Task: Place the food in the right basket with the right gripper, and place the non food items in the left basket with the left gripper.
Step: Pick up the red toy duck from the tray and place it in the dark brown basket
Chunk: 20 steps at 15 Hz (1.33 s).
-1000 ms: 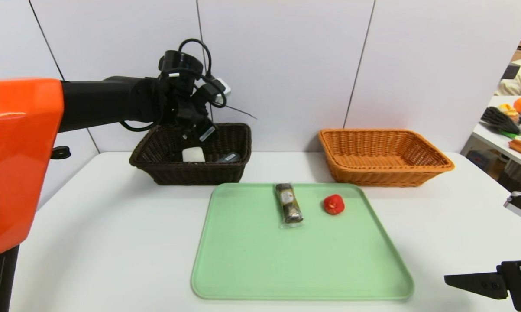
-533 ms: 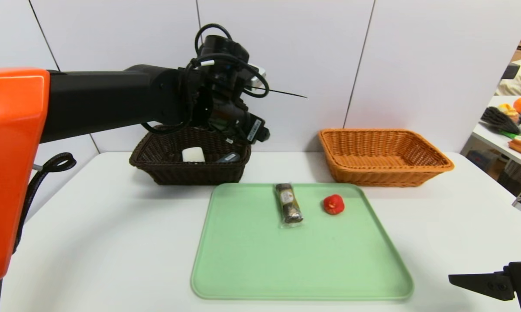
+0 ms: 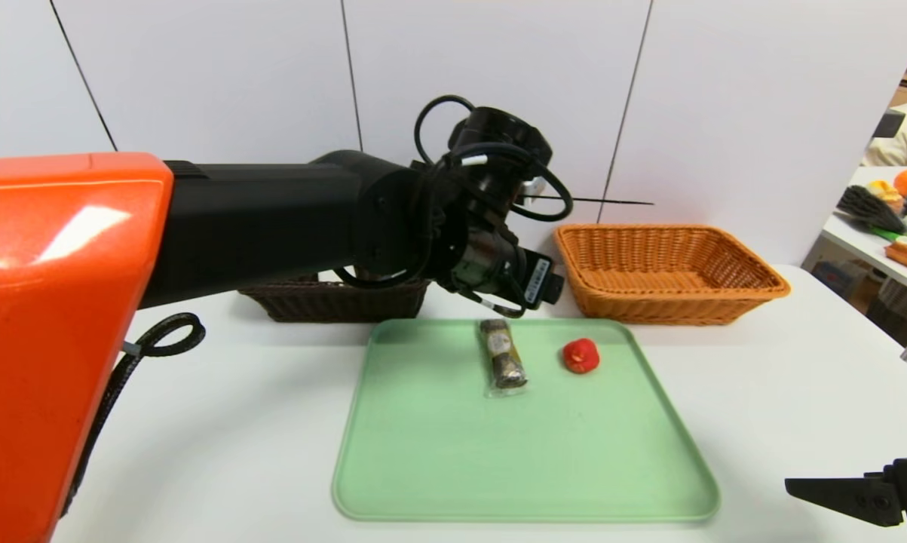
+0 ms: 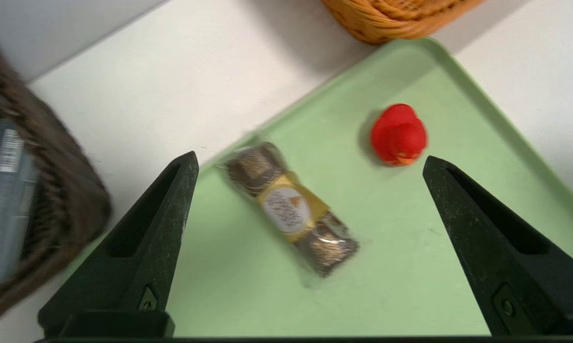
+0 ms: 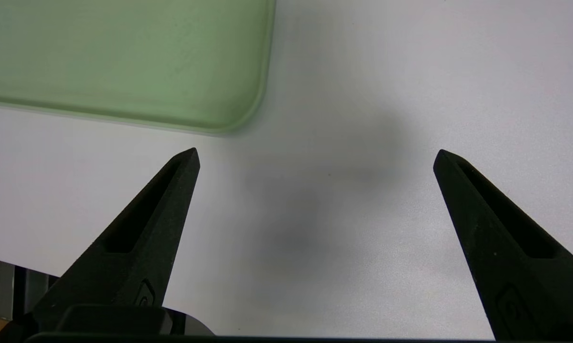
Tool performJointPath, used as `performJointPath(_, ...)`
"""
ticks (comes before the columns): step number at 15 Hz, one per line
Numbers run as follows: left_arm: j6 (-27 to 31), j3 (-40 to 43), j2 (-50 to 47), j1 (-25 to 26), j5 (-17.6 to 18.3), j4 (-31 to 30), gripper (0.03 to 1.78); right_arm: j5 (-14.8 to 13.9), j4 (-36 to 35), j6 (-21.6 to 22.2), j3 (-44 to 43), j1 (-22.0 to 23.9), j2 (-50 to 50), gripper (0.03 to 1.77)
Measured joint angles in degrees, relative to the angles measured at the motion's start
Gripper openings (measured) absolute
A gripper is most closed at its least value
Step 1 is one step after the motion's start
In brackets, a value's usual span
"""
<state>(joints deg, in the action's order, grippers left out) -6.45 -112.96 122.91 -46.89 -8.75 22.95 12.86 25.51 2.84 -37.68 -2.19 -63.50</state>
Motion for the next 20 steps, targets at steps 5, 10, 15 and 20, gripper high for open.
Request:
performJointPath(5,-3.3,-0.1,3.9,-4.2,0.0,-0.1,1.69,0.0,-0.1,0.0,0.0,0.0,0.0,1.7)
performJointPath(10,-3.0,-0.3,8.0,-5.0,0.2,-1.4,1.69,0.1,0.0,0.0,0.6,0.0,0.0,1.7)
performJointPath(15,-2.6,-0.3,10.7,-5.0,0.2,-4.9,1.69,0.1,-0.2,-0.1,1.5,0.0,0.0,1.7)
performJointPath(20,-2.5,-0.3,12.7,-5.6,0.2,-9.8,1.69,0.1,-0.1,0.0,1.7,0.0,0.0,1.7)
